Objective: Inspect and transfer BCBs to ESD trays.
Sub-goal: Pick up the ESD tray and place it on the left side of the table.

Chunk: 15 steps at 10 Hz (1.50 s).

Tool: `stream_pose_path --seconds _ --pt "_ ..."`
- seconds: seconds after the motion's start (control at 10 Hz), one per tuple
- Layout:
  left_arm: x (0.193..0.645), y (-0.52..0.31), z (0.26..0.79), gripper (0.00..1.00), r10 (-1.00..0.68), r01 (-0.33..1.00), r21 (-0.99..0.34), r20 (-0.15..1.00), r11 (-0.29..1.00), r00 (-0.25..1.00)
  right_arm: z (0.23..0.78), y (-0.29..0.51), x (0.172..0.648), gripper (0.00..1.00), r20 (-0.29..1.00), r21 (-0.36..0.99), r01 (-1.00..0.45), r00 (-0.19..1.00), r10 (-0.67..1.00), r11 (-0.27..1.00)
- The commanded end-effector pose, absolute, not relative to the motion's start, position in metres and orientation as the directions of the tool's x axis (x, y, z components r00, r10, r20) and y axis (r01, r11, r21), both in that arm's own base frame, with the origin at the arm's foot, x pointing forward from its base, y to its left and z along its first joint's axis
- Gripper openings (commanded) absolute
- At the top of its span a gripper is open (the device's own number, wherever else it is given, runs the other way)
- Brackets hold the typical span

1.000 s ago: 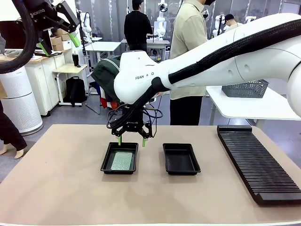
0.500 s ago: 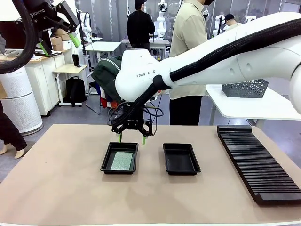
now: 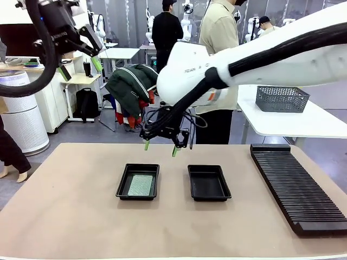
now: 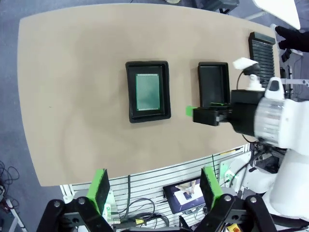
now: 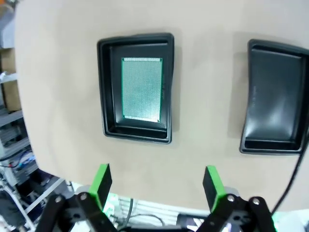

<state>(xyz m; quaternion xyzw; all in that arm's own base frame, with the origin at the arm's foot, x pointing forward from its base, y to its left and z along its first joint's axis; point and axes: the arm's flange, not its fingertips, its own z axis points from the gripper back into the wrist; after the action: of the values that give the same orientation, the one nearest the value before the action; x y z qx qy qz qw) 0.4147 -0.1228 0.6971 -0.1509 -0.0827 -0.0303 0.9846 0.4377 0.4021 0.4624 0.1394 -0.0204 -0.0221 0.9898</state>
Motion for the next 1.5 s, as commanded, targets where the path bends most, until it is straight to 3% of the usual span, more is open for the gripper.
stream_pose_path --seconds 0.0,0.9,1.4 --pt "0.416 -0.140 0.673 1.00 -0.029 0.067 -0.315 0.124 0.947 0.992 0.458 0.359 0.416 1.00 0.051 0.384 0.002 0.998 -0.023 0.923" --pt "0.482 -0.202 0.520 1.00 0.010 -0.014 -0.142 -0.033 0.990 0.999 0.463 0.254 0.395 1.00 0.106 0.610 -0.054 0.994 -0.013 0.791" --pt "0.486 -0.213 0.449 1.00 0.042 -0.028 -0.148 0.089 0.989 0.995 0.470 0.244 0.397 1.00 0.107 0.624 -0.050 0.994 -0.021 0.780"
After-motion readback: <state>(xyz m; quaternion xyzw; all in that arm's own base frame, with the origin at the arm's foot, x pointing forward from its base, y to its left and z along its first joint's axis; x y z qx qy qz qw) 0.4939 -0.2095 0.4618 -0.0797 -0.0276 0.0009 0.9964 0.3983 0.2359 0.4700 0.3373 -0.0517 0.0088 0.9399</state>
